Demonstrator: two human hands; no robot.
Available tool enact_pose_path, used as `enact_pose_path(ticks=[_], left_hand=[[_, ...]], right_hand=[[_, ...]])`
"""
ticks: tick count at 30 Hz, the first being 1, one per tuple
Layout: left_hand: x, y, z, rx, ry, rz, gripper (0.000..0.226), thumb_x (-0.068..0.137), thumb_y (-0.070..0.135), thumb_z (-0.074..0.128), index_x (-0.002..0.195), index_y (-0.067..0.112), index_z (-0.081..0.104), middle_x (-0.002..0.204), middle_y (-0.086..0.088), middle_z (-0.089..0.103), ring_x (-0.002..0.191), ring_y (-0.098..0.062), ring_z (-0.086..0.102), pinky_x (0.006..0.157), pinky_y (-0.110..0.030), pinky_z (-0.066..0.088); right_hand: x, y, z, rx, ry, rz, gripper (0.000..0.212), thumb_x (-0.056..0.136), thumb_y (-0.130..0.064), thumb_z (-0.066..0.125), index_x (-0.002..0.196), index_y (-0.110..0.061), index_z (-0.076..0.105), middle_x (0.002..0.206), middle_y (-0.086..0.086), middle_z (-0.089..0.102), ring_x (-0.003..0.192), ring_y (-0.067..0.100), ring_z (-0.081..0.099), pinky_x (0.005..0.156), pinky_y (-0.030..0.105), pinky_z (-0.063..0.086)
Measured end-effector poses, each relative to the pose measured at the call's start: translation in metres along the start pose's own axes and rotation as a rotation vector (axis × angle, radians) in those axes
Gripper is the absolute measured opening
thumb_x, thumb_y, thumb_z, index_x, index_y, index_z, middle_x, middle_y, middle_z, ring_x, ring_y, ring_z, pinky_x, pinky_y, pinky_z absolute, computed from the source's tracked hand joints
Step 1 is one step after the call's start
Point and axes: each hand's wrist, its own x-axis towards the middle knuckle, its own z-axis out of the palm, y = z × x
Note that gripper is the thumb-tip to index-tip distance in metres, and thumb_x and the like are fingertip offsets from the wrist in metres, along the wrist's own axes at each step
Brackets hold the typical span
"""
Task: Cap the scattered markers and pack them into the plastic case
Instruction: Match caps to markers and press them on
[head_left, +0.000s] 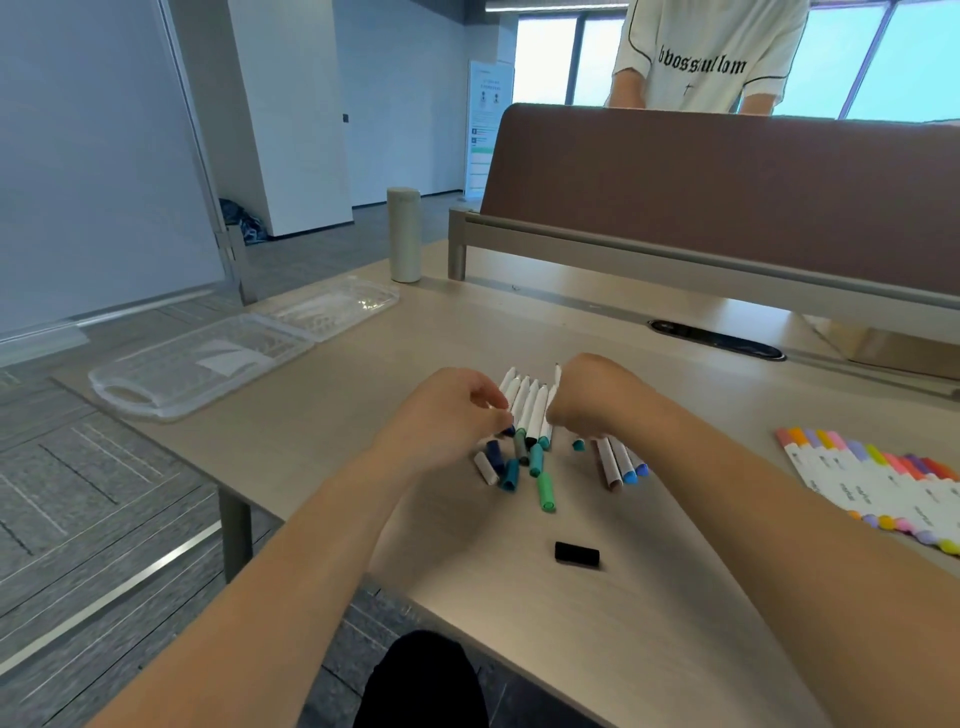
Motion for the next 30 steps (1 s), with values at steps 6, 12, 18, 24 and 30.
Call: enact_pose_path(ticks=[6, 12, 18, 24, 30], left_hand=[[-0.014, 0.004, -0.002, 0.273, -0.147, 0.094, 0.026, 0.085, 0.032, 0.073, 0.107, 0.02, 0.072, 0.09, 0.01, 0.057, 0.076, -0.004, 0.052, 0.06, -0.014, 0.036], [-0.018, 0.007, 0.004, 0.43, -0.214, 0.167, 0.044, 0.08, 0.037, 0.077, 0.12, 0.021, 0.068, 0.097, 0.007, 0.052, 0.087, -0.011, 0.05, 0.068, -0.021, 0.037], [-0.012, 0.005, 0.013, 0.452, -0.188, 0.167, 0.044, 0.081, 0.039, 0.076, 0.121, 0.022, 0.068, 0.098, 0.004, 0.052, 0.086, -0.011, 0.05, 0.068, -0.022, 0.036], [-0.012, 0.015, 0.012, -0.203, 0.048, -0.027, 0.024, 0.083, 0.014, 0.071, 0.106, 0.019, 0.068, 0.092, 0.0, 0.07, 0.078, -0.011, 0.065, 0.066, -0.017, 0.048], [-0.005, 0.018, 0.007, -1.012, 0.144, -0.244, 0.017, 0.087, -0.005, 0.063, 0.102, 0.003, 0.062, 0.074, -0.014, 0.069, 0.055, -0.016, 0.051, 0.051, -0.023, 0.038]], right_hand=[[-0.028, 0.013, -0.004, 0.272, 0.007, -0.057, 0.022, 0.08, -0.009, 0.053, 0.058, -0.007, 0.05, 0.049, 0.006, 0.054, 0.044, 0.02, 0.048, 0.055, 0.026, 0.039], [-0.04, 0.023, 0.003, 0.33, 0.01, -0.109, 0.011, 0.08, -0.017, 0.062, 0.078, -0.008, 0.058, 0.065, 0.009, 0.058, 0.059, 0.023, 0.059, 0.059, 0.033, 0.046], [-0.054, 0.027, 0.003, 0.362, 0.011, -0.143, 0.01, 0.083, -0.016, 0.059, 0.079, -0.009, 0.054, 0.066, 0.009, 0.059, 0.057, 0.024, 0.056, 0.056, 0.032, 0.046], [-0.067, 0.025, 0.007, 0.554, -0.015, -0.144, 0.023, 0.09, -0.019, 0.051, 0.097, 0.0, 0.061, 0.067, 0.009, 0.062, 0.052, 0.019, 0.057, 0.052, 0.03, 0.048], [-0.09, 0.025, 0.003, 0.672, -0.146, -0.253, 0.013, 0.092, -0.015, 0.055, 0.095, -0.003, 0.057, 0.07, 0.004, 0.054, 0.046, 0.007, 0.049, 0.044, 0.016, 0.042]])
